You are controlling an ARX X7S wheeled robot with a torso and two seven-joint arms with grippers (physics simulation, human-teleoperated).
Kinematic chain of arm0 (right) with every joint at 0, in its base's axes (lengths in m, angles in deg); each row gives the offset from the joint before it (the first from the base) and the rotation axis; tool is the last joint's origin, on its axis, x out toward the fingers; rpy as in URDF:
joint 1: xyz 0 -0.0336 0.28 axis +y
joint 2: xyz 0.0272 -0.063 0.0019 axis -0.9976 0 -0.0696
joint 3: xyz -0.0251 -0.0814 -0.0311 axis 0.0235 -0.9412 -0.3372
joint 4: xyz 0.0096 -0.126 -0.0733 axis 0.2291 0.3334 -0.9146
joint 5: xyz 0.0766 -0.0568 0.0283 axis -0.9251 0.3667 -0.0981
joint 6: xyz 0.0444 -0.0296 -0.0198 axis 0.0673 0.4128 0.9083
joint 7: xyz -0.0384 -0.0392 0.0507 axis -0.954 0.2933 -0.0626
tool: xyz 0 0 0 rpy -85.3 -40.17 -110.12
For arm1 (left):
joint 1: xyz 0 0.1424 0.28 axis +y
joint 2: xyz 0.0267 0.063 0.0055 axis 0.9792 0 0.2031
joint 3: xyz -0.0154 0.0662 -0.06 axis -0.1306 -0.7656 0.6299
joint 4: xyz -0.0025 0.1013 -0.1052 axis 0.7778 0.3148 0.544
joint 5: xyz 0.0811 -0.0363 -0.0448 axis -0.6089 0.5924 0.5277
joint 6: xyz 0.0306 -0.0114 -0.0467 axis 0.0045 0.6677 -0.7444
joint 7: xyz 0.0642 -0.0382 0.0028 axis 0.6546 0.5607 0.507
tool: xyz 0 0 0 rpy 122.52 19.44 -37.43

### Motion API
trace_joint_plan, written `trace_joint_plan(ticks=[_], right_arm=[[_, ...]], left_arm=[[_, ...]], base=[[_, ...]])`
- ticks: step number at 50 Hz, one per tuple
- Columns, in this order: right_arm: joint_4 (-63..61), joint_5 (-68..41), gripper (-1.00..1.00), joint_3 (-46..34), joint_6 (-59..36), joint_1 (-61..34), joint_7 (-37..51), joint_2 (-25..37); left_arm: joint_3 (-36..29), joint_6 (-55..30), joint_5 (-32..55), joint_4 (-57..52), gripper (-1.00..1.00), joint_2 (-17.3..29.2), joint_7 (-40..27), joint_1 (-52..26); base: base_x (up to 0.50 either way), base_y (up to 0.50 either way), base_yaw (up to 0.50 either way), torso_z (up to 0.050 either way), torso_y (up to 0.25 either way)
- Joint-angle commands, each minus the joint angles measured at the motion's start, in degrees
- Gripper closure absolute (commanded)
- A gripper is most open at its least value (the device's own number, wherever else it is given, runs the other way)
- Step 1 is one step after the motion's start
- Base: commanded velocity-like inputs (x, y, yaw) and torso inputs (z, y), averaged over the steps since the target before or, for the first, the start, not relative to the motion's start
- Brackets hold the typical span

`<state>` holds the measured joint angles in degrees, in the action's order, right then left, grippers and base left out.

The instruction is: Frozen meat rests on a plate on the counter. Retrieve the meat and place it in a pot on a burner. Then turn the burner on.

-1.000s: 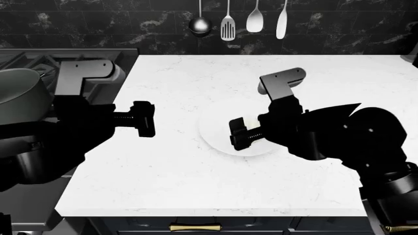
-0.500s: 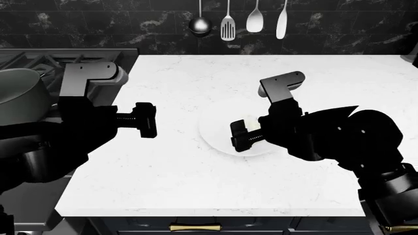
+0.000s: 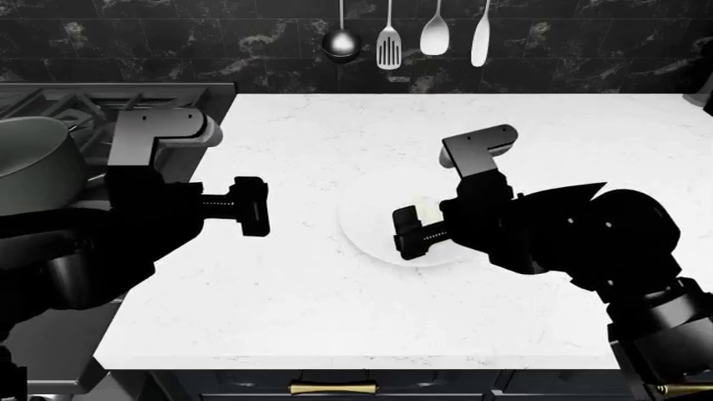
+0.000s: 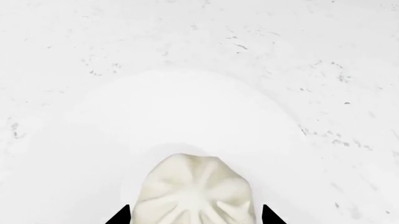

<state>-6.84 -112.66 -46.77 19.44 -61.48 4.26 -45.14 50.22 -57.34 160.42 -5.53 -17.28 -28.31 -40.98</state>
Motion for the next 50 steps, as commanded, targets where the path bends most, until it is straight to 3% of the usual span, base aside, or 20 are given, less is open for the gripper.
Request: trace_joint_plan(ticks=[1,7,8,27,50], right_arm=[[0.6,0.7,-1.00,-0.6,0.4,0.0,-0.4,0.0],[0.6,0.7,-1.00,-0.7,0.5,0.0,-0.5,0.1],[0.4,0.6,1.00,-0.7,0.5,0.1,-0.4,0.1],[-5.5,-3.8,1.00,2.8,-1.9,-0.2,5.0,1.9],[-26.7,-23.1,1.00,16.4,-5.8,-2.0,23.0,8.0]], left_arm=[[-0.5,0.4,-0.3,0.4,-1.00,0.1,0.4,0.0],[-0.6,0.6,-0.3,0.4,-1.00,0.2,0.4,0.0],[-0.6,0.6,-0.3,0.4,-1.00,0.2,0.4,0.0],[1.1,-0.8,5.2,-2.5,-1.00,1.1,-4.7,-0.7],[4.5,-0.7,28.4,-13.5,-1.00,6.6,-24.9,-5.0]], base=[[0.00,0.00,0.00,0.000,0.000],[0.00,0.00,0.00,0.000,0.000],[0.00,0.00,0.00,0.000,0.000],[0.00,0.00,0.00,0.000,0.000],[0.00,0.00,0.00,0.000,0.000]])
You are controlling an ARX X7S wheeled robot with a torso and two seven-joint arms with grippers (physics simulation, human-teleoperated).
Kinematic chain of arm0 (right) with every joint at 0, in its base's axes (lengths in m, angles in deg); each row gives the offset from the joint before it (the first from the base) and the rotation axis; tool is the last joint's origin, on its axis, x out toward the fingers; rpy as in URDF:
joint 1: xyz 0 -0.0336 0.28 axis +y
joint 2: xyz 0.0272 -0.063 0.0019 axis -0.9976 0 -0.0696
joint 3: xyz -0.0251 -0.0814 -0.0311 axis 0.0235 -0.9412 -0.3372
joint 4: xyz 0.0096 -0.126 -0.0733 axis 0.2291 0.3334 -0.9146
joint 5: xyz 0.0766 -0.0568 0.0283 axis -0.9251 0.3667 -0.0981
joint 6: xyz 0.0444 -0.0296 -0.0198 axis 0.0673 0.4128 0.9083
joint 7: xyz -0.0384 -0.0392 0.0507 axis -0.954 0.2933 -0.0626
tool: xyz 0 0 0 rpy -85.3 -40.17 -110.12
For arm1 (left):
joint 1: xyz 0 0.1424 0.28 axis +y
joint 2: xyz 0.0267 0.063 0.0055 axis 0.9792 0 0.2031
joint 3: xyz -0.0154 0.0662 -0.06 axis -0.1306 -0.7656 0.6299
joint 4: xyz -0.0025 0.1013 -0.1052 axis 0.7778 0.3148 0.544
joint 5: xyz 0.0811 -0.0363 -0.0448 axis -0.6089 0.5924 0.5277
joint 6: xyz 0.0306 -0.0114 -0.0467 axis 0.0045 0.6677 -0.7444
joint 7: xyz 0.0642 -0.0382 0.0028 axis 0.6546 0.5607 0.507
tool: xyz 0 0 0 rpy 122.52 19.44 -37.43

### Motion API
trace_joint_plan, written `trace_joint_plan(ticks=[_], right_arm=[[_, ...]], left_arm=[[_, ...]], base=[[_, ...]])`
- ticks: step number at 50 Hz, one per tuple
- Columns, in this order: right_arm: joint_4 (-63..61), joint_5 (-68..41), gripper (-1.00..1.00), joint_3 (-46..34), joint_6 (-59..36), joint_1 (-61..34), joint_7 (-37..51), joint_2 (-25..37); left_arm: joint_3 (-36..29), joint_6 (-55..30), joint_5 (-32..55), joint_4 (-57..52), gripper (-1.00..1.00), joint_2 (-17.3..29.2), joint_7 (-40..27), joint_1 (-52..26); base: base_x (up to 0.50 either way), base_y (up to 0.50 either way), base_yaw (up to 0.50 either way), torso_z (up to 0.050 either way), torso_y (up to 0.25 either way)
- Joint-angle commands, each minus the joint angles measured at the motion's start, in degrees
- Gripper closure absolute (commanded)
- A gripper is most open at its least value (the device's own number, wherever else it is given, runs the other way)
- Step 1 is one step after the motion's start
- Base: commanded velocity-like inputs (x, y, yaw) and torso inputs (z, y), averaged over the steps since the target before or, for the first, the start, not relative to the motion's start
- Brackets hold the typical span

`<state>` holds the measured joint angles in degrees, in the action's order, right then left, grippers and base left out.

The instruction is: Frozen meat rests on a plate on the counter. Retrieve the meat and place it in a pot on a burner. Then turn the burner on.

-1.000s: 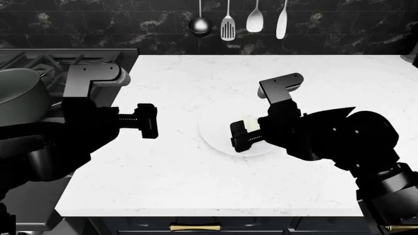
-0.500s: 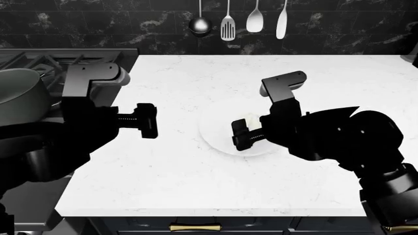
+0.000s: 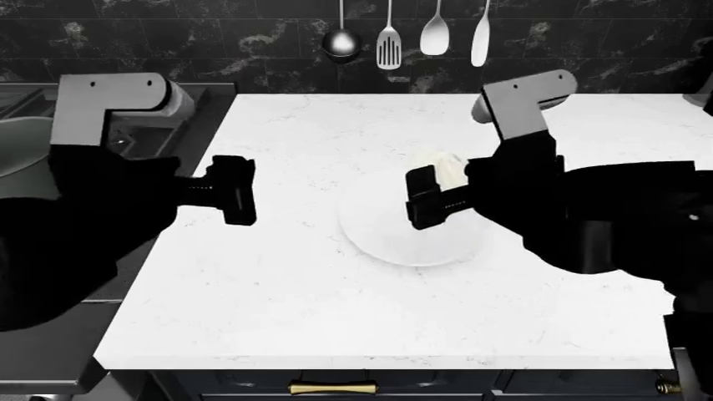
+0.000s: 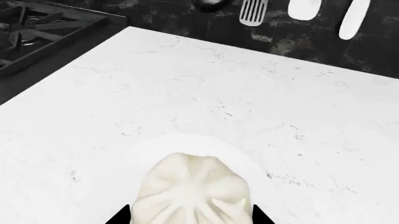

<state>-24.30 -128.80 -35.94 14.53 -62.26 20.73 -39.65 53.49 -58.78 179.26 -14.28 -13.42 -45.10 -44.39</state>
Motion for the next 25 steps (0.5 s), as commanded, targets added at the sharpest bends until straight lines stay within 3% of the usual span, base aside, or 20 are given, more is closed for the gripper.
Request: trace_joint_plan(ticks=[1,22,25], right_arm=[[-9.8,-7.3,1.00,5.9,-0.7,-1.6,6.9,2.7],[-14.7,-11.0,1.00,8.3,0.3,-6.5,9.1,3.5],[-15.0,-11.4,1.00,8.2,0.2,-6.9,9.3,3.6]], left_arm=[[1.2,1.0,10.1,-5.0,-1.00,3.1,-8.5,-1.8],[3.5,3.5,14.3,-8.4,-1.00,6.9,-11.4,-1.4],[3.7,3.7,14.4,-8.6,-1.00,7.2,-11.5,-1.3]], base=[[0.00,0.00,0.00,0.000,0.000],[0.00,0.00,0.00,0.000,0.000],[0.00,0.43,0.00,0.000,0.000]])
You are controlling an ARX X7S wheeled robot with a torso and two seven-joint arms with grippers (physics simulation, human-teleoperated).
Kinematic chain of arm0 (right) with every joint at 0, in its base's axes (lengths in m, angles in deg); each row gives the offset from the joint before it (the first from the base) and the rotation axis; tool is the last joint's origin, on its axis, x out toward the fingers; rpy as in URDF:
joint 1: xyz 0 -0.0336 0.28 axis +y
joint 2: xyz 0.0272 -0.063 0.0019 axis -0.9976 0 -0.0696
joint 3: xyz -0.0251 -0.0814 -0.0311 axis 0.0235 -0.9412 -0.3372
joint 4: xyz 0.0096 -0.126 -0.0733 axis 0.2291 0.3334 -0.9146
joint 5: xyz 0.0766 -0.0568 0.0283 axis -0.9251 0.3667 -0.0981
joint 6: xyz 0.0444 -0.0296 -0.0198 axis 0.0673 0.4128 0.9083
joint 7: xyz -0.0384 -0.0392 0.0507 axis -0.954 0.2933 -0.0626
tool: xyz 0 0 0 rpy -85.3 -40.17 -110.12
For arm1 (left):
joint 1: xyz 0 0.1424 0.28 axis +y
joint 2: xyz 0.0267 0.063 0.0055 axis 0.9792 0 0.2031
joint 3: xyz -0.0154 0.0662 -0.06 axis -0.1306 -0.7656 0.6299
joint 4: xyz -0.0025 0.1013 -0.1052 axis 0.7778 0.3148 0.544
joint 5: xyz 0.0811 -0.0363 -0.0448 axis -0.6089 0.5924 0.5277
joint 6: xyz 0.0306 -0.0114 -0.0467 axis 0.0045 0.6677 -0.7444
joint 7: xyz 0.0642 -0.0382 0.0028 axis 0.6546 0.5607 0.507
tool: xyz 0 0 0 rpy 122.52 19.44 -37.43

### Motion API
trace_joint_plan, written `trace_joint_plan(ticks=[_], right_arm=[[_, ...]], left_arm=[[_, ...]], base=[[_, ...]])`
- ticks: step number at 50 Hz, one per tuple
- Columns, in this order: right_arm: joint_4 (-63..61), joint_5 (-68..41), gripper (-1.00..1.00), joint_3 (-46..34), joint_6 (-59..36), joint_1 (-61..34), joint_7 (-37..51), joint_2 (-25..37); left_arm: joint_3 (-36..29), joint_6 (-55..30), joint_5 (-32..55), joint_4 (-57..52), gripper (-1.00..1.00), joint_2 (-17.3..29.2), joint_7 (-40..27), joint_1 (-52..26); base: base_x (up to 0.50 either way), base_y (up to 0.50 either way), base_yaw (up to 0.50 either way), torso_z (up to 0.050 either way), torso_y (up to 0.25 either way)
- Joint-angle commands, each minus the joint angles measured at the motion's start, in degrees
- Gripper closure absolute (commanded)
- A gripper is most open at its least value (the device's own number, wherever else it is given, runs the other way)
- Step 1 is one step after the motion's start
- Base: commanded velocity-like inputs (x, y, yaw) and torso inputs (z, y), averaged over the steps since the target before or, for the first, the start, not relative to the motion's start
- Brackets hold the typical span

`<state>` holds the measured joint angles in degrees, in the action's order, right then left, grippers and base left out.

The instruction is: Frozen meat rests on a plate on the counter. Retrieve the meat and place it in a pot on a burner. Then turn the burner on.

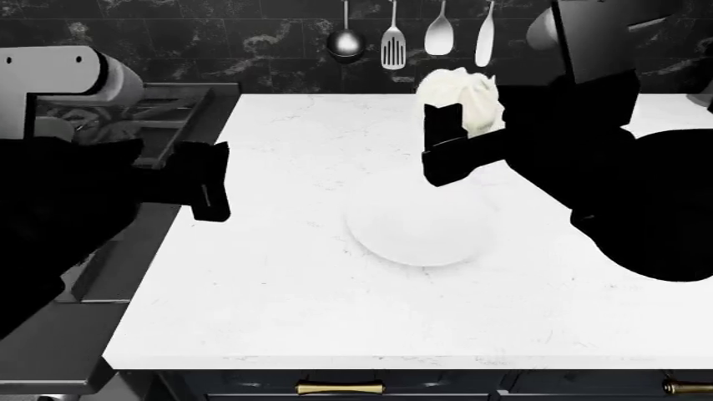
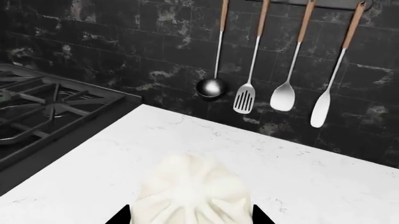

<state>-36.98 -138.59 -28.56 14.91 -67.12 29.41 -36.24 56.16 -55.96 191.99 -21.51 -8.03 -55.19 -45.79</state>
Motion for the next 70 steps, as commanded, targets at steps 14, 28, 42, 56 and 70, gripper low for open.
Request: trace_joint_plan(ticks=[14,28,42,56,70], right_arm=[[-2.0,-0.9,1.00,-0.1,0.1,-2.0,-0.5,0.0],[-1.9,0.0,1.00,-0.6,0.6,-1.8,-1.6,0.2],[-2.1,0.3,1.00,-1.0,1.0,-1.8,-2.0,0.5],[-2.0,0.9,1.00,-1.6,1.4,-1.7,-2.6,0.6],[-1.4,2.1,1.00,-2.3,1.9,-1.6,-3.8,0.7]], left_arm=[[0.9,1.1,0.7,-1.2,-1.00,2.0,-0.4,0.6],[0.6,1.1,-0.7,-0.8,-1.00,2.0,0.7,1.0],[0.3,1.6,-0.2,-1.3,-1.00,2.5,0.4,1.0],[0.1,1.6,-1.6,-1.2,-1.00,2.4,1.6,1.4],[-0.5,1.8,-2.1,-0.9,-1.00,2.4,2.2,1.3]], base=[[0.00,0.50,0.00,0.000,0.000],[0.00,0.50,0.00,0.000,0.000],[0.00,0.50,0.00,0.000,0.000],[0.00,0.50,0.00,0.000,0.000],[0.00,0.50,0.00,0.000,0.000]])
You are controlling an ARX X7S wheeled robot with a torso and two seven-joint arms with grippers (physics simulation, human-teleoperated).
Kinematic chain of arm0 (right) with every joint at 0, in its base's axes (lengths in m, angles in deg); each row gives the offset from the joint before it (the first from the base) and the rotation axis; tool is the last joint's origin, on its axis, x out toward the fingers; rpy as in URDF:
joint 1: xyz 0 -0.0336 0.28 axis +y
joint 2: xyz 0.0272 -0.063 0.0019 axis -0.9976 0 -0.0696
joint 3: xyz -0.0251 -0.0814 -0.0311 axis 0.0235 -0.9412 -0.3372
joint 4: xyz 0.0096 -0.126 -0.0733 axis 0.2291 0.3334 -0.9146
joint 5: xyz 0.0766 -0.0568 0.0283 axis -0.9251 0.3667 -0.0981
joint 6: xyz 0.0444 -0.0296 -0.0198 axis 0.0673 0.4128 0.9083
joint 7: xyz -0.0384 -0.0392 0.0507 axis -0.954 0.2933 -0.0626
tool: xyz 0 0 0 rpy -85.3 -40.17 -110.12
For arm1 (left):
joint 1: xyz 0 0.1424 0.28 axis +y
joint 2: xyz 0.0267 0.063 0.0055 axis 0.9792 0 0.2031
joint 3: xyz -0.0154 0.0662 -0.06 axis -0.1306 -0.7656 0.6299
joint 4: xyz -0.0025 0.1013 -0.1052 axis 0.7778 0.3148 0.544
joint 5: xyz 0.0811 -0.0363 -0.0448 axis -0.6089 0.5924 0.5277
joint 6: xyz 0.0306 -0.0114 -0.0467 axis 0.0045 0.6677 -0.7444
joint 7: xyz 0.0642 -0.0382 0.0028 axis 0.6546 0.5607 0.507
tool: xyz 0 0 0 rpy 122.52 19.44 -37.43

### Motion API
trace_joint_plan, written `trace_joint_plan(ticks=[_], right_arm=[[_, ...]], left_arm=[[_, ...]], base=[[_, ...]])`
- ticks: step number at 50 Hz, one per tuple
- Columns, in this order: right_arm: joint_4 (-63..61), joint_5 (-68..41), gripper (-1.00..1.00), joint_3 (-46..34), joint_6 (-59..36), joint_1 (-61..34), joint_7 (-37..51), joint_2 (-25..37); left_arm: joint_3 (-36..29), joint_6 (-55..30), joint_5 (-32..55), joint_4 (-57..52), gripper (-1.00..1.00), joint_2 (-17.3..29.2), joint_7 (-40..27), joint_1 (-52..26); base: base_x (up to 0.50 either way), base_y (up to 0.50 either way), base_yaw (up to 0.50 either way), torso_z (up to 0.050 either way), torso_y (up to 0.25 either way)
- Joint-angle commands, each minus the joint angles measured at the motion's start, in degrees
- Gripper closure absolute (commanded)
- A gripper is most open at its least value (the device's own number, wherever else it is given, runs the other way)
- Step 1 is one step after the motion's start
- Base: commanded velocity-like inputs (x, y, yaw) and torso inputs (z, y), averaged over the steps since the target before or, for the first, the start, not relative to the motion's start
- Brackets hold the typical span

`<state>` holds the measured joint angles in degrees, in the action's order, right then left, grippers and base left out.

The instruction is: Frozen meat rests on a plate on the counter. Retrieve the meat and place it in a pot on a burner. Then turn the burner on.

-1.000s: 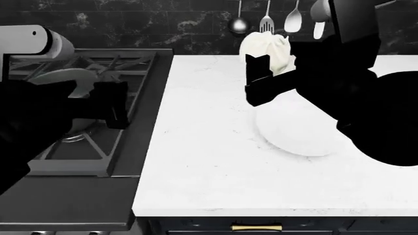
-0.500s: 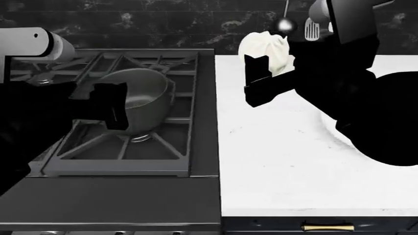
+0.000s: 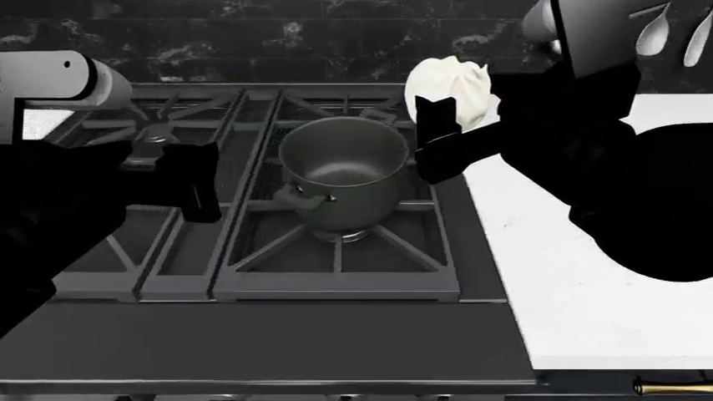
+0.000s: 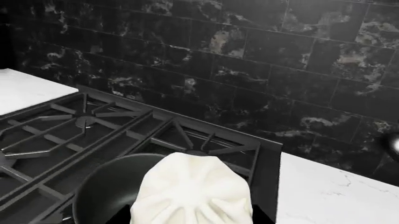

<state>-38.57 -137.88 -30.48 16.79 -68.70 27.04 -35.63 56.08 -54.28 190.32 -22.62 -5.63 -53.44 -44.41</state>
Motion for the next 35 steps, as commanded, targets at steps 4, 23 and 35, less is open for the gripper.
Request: trace_joint_plan(ticks=[4,23,35], right_arm=[[0.4,1.9,1.00,-0.6,0.2,0.1,-1.8,0.2],[4.9,3.9,1.00,-2.9,0.0,-1.4,-3.9,-1.2],[17.1,3.7,1.00,-6.8,-5.2,-12.4,-6.2,-4.8]], left_arm=[[-0.5,0.2,-0.8,0.3,-1.00,-0.1,0.8,0.1],[-0.8,0.1,-4.8,2.2,-1.00,-0.9,4.6,0.6],[-2.8,-0.1,-8.2,8.1,-1.00,-3.0,8.3,-4.9]], base=[[0.00,0.50,0.00,0.000,0.000],[0.00,0.14,0.00,0.000,0.000],[0.00,0.00,0.00,0.000,0.000]])
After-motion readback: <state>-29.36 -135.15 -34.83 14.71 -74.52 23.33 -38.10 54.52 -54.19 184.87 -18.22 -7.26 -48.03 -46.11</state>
